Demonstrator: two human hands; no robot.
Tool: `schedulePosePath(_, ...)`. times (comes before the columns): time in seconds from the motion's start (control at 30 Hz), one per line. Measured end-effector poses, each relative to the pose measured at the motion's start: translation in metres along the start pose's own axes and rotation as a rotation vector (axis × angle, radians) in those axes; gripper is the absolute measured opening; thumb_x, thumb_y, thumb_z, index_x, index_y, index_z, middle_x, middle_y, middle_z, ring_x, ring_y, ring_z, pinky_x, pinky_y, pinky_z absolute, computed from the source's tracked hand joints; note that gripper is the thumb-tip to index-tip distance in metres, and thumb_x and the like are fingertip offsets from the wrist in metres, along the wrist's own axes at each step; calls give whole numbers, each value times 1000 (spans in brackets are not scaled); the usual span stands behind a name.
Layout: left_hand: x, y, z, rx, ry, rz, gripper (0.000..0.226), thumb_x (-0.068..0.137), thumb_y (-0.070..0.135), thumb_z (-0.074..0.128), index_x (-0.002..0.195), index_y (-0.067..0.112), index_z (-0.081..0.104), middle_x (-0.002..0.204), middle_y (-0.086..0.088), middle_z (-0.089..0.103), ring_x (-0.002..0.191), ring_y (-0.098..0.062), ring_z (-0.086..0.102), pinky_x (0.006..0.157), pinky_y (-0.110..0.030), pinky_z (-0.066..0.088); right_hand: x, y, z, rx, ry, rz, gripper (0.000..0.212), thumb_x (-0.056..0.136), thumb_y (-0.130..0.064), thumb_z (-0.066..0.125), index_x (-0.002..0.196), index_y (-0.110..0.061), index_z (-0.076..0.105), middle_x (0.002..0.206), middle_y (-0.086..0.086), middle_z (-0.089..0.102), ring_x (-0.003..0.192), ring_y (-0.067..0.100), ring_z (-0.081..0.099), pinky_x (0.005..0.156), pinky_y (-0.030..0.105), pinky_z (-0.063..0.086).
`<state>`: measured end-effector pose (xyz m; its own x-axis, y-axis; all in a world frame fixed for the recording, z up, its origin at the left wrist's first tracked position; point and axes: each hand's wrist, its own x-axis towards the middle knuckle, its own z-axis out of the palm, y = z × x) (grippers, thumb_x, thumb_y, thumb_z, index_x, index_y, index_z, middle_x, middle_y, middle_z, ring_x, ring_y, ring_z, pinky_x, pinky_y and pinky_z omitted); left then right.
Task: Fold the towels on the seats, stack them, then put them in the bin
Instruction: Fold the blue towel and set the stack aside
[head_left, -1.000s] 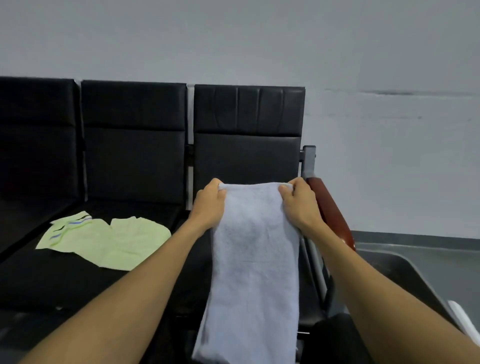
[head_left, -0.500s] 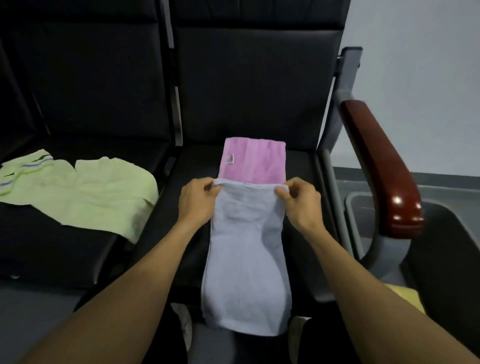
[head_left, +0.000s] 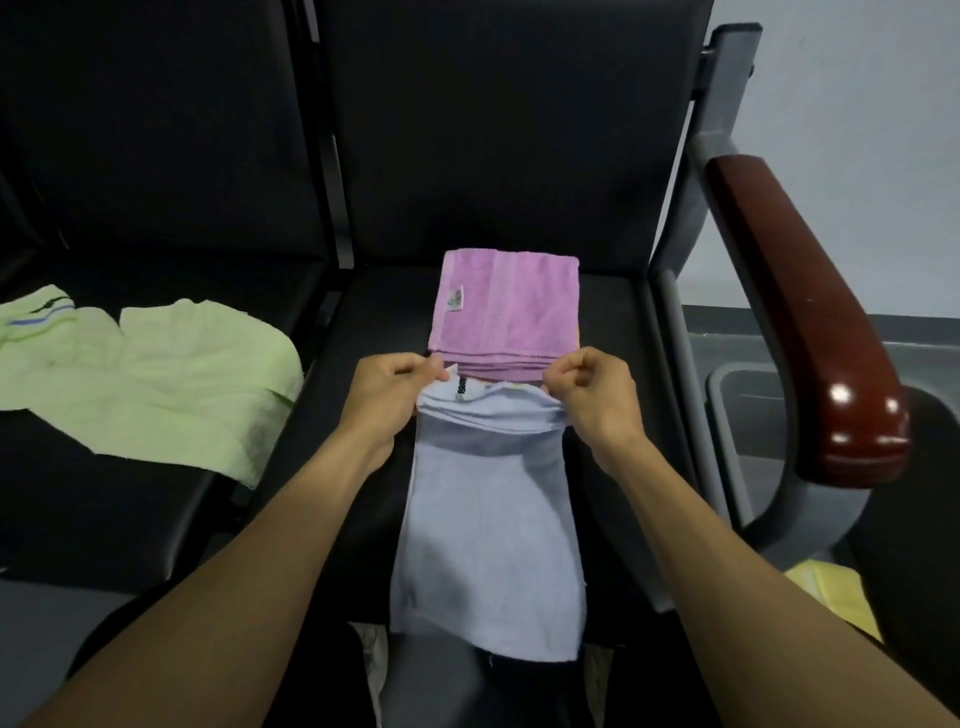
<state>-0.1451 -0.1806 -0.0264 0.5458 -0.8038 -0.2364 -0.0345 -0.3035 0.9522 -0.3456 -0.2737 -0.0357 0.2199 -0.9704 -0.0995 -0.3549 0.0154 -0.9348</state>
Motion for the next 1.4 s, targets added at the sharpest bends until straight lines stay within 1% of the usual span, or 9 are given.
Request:
schedulePosePath(0.1,0,-6,0,54,-54,-37,7,89,8,75,85,13,77,88,-7,77,85,-18,71,81,-36,56,0,9,-2,-69,-44,76,23,82,-2,74,87,-21,63,88,4,66,71,11,58,58,20,44)
schedulePosePath(0.33,-12,-14,-6,209,-357,-176,56,89,-17,56,123,26,67,114,-9,71,108,-25,69,73,-26,56,-10,20,-6,-133,-295,344,56,73,1,83,114,-26,57,109,12,64,89,23,65,89,42,58)
schedulePosePath(0.43,-13,-24,-10,249,-421,-223,63,88,-16,56,132,29,61,118,-8,69,106,-24,67,69,-28,54,-16,16,-6,-51,-395,419,49,81,-2,79,120,-22,57,106,9,62,91,23,64,90,47,58)
schedulePosePath(0.57,-10,-36,-11,284,-328,-180,34,91,6,71,121,20,71,117,0,72,107,-17,67,89,-35,57,-20,18,1,-125,-335,339,14,93,-9,68,107,-13,70,113,13,67,87,18,63,78,36,59)
schedulePosePath(0.63,-8,-41,-11,266,-241,-112,20,89,18,77,108,20,78,113,6,73,110,-12,67,103,-34,52,-18,21,4,-194,-301,276,18,93,-5,66,106,-15,73,117,13,67,92,16,65,79,30,57)
schedulePosePath(0.73,-6,-42,-6,253,-119,-46,13,86,20,80,98,24,80,103,5,76,101,-11,70,96,-29,55,-16,22,5,-197,-275,253,32,91,1,62,116,-17,72,126,9,62,107,17,63,93,29,54)
schedulePosePath(0.9,-5,-43,-2,242,-135,-34,28,87,17,78,111,31,76,122,3,69,113,-13,65,101,-33,53,-16,21,6,-172,-279,241,50,90,7,54,133,-17,61,130,2,57,112,16,56,99,29,50)
schedulePosePath(1.13,-6,-48,-2,243,-358,-125,57,92,-2,66,138,31,59,138,0,58,128,-18,55,111,-38,45,-17,16,0,-157,-357,348,63,93,5,50,148,-26,45,114,3,53,88,15,57,77,33,53)
schedulePosePath(1.4,-3,-50,-5,271,-360,-169,58,92,-6,63,142,24,55,142,-6,55,127,-20,56,110,-37,46,-29,5,-6,-141,-404,387,66,91,19,50,148,-15,44,90,7,50,60,20,62,44,29,57)
